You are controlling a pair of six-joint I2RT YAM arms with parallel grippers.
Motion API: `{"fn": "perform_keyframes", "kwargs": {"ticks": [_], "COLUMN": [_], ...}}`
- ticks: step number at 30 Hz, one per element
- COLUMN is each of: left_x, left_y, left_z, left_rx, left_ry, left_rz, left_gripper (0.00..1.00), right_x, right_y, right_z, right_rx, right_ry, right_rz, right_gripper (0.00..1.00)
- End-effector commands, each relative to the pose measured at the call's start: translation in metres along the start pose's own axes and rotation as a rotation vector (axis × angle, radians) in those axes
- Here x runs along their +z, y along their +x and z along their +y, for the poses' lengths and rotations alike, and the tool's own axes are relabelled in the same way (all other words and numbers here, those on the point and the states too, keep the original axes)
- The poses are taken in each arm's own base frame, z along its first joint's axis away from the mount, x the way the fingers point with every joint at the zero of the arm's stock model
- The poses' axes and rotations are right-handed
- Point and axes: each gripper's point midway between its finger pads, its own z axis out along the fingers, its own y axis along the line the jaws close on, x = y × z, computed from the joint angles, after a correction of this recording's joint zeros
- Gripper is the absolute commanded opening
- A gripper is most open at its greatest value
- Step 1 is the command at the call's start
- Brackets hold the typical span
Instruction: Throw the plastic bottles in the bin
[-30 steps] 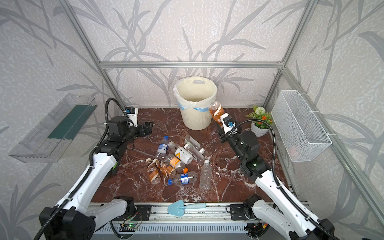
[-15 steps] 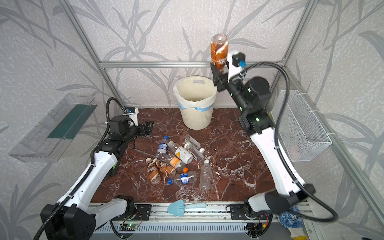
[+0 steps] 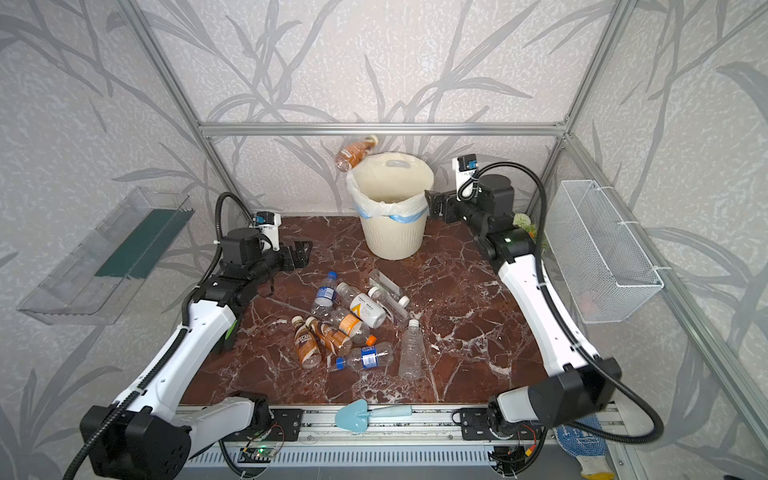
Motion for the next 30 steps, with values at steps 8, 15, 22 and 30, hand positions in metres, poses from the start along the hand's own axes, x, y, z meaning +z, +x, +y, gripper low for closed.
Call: {"fn": "perform_keyframes", "kwargs": {"ticks": [8,15,22,30], "left_x": [0.019,0.016,0.046,0.125], "left_y": [0.088,0.061,0.019,-0.02], "left_z": [0.021,0.051,0.087,0.131], "left_rx": [-0.15,-0.236,-0.229,-0.093], "left_ry": [-0.106,-0.277,-0.368,-0.428], "left_rz": [0.25,0.13,0.079,0.169], "left_gripper": [0.92,0.94,0.98,0.99], "right_x": [-0.027,-0.006,0.01,0.018], "right_y": [0.113,0.17,0.194,0.209], "right_z": [-0.006,-0.001,-0.001,0.0], "right_rx": [0.109,0.188,0.231,0.255], "right_ry": [0.003,-0.048,-0.066,-0.079], "right_rz": [0.119,0.237,0.286,0.321], "right_gripper": [0.99,0.98,0.98,0.97]}}
